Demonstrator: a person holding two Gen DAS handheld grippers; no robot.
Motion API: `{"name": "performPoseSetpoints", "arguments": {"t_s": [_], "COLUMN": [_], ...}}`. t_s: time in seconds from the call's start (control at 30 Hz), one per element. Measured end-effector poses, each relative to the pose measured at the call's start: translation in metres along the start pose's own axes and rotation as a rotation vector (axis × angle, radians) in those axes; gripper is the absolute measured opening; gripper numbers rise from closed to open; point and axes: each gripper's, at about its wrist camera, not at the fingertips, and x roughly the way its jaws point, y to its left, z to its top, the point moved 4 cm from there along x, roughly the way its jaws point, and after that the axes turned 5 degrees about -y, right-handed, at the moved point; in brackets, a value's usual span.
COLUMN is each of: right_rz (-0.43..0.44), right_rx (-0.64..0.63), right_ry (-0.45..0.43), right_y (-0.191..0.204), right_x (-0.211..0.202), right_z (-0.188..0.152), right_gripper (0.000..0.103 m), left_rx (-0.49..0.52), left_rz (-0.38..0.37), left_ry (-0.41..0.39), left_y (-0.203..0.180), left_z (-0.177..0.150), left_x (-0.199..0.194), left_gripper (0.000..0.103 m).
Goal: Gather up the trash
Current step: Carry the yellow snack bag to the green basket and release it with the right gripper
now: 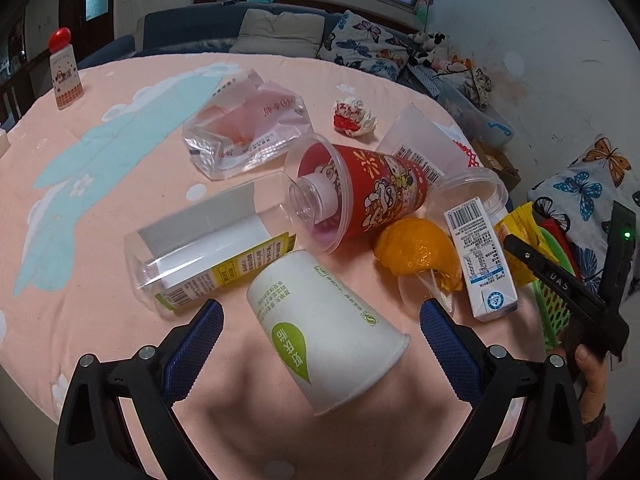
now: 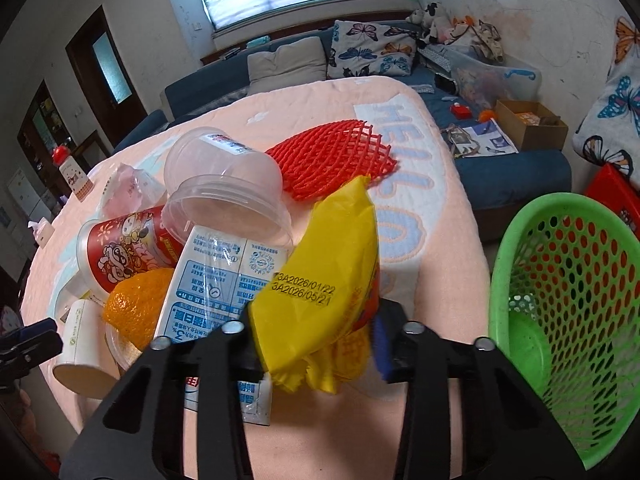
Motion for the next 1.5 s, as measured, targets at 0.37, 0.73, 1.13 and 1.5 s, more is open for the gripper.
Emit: {"name": "performPoseSetpoints", "arguments": {"t_s": [0.37, 0.73, 1.13, 1.5], "right_rz": [-0.023, -0.031, -0.039, -0.062], "right_rx": [-0.045, -0.051, -0.045, -0.047], "right_ry": [-0.043, -0.083, -0.102, -0.122], "right_y": [0.004, 0.006, 0.007, -0.004], "right_x": [-0.016, -0.041, -0.055, -0.068], "right_z": [0.002, -0.002, -0.009, -0.01], "right_gripper": [0.024, 0.024, 0.024, 0.024], "left_rx": [-0.051, -0.065, -0.107, -0.066], "left_rz": [-0.064, -0.118, -0.151, -0.148], "left_ry": [0.082, 0.06, 0.164, 0.175], "left_y": [0.004, 0.007, 0.009, 0.002], "left_z": [-0.008, -0.008, -0.009, -0.008], "left_x": [0.022, 0.011, 0.023, 0.025], "left_gripper": [0.074, 0.058, 0.073, 0.06]}}
